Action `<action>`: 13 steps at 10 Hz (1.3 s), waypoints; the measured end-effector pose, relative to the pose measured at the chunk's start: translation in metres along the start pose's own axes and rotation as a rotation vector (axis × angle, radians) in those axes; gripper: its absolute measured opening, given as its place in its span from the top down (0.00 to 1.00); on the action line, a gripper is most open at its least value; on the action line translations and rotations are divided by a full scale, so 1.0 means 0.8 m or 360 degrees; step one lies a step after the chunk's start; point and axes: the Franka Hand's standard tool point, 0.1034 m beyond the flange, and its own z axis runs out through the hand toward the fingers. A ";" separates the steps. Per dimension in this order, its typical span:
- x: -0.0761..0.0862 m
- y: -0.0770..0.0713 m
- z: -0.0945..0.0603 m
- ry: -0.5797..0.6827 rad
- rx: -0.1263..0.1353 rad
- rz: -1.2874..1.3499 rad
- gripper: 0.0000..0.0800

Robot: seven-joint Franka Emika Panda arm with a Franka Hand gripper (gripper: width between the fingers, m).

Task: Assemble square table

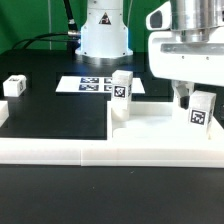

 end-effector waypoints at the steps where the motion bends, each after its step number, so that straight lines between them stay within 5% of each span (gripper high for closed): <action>1: 0.009 0.002 -0.002 -0.0007 -0.0036 -0.0344 0.19; 4: 0.014 0.004 -0.002 -0.0013 -0.0047 -0.0451 0.22; 6: 0.015 0.004 -0.002 -0.0012 -0.0047 -0.0288 0.64; 10: 0.017 0.007 -0.001 -0.0006 -0.0055 0.0111 0.64; 13: 0.015 0.010 -0.001 -0.0009 -0.0067 0.0862 0.64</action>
Offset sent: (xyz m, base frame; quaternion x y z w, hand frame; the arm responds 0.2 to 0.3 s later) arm 0.0000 0.0000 0.0000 0.0000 0.0000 0.0650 0.9979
